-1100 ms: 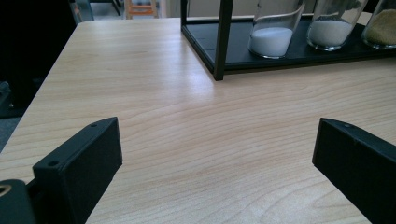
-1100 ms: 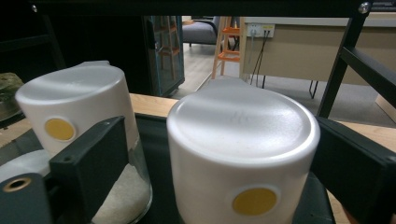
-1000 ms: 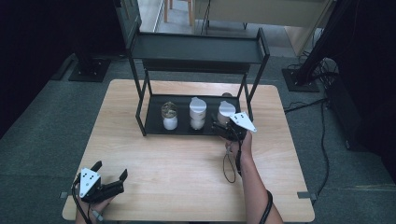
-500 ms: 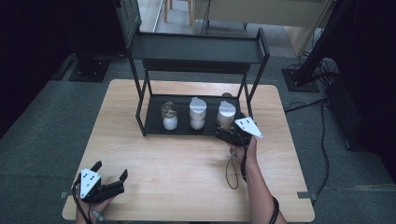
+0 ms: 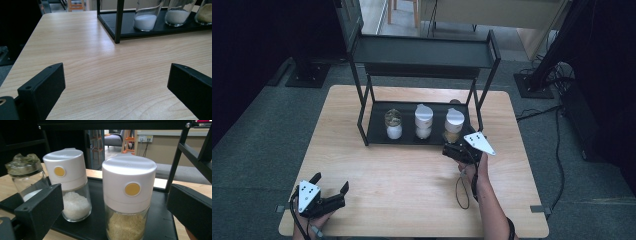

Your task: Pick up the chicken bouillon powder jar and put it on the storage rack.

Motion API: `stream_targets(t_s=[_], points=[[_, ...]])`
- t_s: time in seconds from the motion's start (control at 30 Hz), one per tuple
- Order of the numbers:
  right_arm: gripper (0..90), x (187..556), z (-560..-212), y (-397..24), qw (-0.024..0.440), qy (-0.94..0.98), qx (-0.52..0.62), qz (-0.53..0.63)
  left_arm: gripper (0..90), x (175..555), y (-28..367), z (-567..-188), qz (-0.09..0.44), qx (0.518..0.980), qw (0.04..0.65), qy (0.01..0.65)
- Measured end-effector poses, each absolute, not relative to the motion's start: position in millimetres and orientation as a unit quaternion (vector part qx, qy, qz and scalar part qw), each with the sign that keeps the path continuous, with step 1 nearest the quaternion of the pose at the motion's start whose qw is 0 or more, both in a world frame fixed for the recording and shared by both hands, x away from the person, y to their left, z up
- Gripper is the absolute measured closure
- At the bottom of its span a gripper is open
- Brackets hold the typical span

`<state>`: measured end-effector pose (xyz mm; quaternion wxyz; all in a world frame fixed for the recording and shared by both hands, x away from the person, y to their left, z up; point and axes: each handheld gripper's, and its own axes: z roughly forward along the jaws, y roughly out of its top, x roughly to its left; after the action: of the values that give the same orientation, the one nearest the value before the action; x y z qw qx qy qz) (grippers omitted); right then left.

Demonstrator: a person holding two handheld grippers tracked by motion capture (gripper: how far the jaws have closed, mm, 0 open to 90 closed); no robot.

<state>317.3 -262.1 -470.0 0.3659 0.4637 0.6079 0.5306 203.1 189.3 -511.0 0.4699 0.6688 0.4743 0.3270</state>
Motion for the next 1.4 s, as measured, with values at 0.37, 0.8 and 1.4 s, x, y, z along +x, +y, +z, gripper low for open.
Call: stream_targets(t_s=[0.37,0.8,1.4], points=[[0.4,303,-476,-267,0.366,0.614,0.455,0.532,1.4,203,189,-511,0.329,0.67,0.469,0.472],[0.3,284,-483,-283,0.363,0.613,0.445,0.543,1.4,203,188,-511,0.332,0.672,0.465,0.471],[0.0,262,-496,-302,0.362,0.607,0.447,0.549,1.4,203,187,-511,0.335,0.673,0.463,0.47]])
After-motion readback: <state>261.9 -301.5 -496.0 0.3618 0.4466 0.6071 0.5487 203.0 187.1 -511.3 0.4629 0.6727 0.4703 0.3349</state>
